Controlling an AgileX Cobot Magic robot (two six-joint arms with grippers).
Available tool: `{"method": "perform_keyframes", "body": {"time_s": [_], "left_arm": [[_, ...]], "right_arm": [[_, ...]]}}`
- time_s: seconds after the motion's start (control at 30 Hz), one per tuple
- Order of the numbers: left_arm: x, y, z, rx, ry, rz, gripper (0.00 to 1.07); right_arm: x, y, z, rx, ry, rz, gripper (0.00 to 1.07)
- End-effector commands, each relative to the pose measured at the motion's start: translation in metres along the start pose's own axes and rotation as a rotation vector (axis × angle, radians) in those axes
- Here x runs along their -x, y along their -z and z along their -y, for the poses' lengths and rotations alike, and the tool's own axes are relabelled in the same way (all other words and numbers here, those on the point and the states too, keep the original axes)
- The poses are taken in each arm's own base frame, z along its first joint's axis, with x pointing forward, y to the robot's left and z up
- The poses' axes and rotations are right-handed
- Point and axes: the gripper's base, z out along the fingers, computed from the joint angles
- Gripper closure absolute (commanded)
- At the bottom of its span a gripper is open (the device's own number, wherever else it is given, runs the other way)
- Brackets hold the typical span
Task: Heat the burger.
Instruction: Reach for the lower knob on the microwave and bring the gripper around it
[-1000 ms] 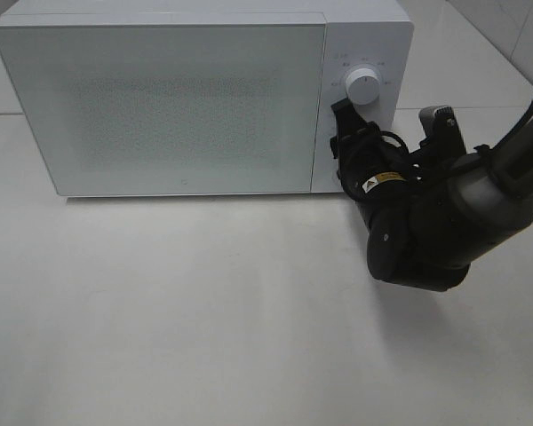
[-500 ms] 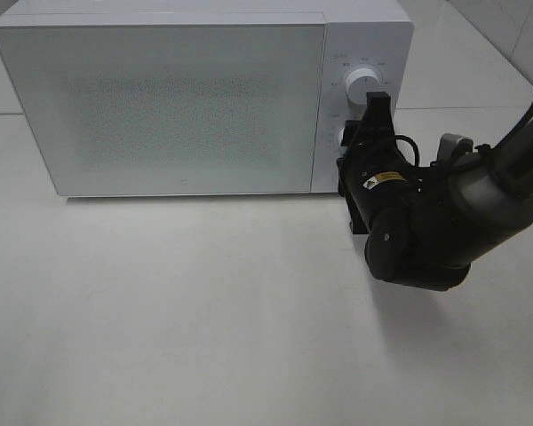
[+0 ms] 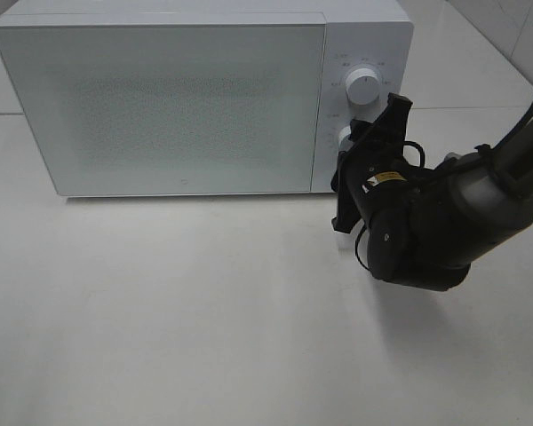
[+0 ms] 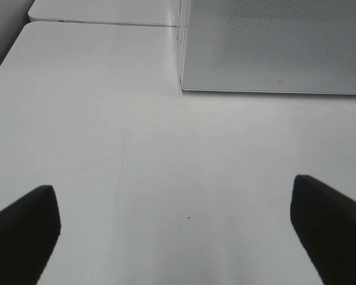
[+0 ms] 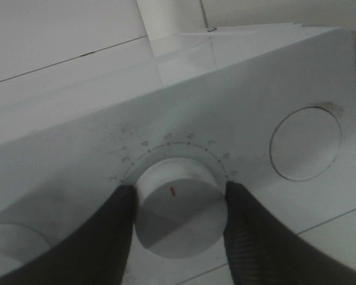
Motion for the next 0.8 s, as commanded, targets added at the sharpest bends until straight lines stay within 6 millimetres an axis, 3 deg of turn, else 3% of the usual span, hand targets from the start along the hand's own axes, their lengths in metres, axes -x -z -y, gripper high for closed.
{"method": "perform_keyframes", "body": {"time_s": [0.03, 0.5, 0.6, 0.67, 0.7, 0.77, 0.8], "left_arm": [[-0.0017, 0.0029, 0.0007, -0.002, 0.007, 0.031, 0.09], [-0.0017, 0.0029, 0.0007, -0.002, 0.007, 0.031, 0.09], [-0.0017, 0.0029, 0.0007, -0.002, 0.007, 0.031, 0.09], [-0.0017, 0.0029, 0.0007, -0.002, 0.007, 0.031, 0.09], [-0.0017, 0.0029, 0.0007, -0.002, 0.007, 0.031, 0.09], [-0.0017, 0.0029, 0.0007, -0.002, 0.007, 0.031, 0.09], [-0.0017, 0.0029, 0.0007, -0.002, 0.007, 0.031, 0.09]], "right_arm": [[-0.0182, -0.0032, -0.0055, 0.004, 0.012, -0.13, 1.03], [-0.019, -0.0031, -0.0055, 0.008, 0.084, -0.139, 0.97], [-0.0177, -0.0032, -0.0056, 0.009, 0.092, -0.124, 0.89], [-0.0169, -0.0033, -0.0066, 0.02, 0.113, -0.115, 0.76], [-0.0169, -0.0033, -0.0066, 0.02, 0.113, -0.115, 0.76], [-0.016, -0.0034, -0.0082, 0.039, 0.138, -0.103, 0.56], [-0.016, -0.0034, -0.0082, 0.039, 0.138, -0.103, 0.56]]}}
